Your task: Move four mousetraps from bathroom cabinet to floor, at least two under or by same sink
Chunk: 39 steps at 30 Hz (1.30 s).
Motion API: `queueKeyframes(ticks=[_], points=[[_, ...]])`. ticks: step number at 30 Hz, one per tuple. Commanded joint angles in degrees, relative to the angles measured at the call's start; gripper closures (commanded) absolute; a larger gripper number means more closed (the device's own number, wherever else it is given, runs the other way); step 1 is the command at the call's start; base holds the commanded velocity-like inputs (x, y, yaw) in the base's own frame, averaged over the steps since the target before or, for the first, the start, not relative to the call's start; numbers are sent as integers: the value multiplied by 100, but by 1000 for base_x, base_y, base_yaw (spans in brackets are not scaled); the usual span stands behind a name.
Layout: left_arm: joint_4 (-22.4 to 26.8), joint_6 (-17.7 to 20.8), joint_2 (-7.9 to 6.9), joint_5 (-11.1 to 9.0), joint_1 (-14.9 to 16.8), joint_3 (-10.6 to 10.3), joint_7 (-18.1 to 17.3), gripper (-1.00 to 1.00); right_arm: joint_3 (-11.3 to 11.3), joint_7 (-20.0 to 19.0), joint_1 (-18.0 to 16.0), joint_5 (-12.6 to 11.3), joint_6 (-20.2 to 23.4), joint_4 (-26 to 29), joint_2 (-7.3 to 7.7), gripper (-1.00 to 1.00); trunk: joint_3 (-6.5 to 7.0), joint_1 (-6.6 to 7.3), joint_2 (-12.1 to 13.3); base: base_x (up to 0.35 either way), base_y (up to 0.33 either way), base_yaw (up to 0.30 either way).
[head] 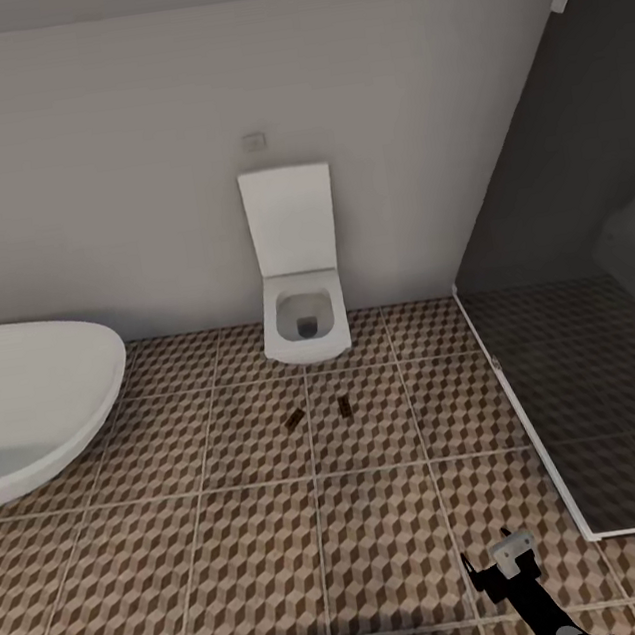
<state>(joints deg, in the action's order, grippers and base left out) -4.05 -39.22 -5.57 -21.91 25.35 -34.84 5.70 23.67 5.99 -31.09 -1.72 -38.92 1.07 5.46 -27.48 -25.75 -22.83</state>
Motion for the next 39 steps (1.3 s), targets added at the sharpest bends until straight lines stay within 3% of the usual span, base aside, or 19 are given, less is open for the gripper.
queueKeyframes(ticks=[1, 39], points=[[-16, -25, 4, -6, 5, -49, 33, -100, 50, 34, -2, -15, -11, -2, 0, -100, 2, -3, -8, 0, 0, 0], [-17, -16, 13, -6, 5, -49, 36, -100, 56, 34, -2, -16, -7, -2, -7, -100, 333, -3, -8, 0, 0, 0]])
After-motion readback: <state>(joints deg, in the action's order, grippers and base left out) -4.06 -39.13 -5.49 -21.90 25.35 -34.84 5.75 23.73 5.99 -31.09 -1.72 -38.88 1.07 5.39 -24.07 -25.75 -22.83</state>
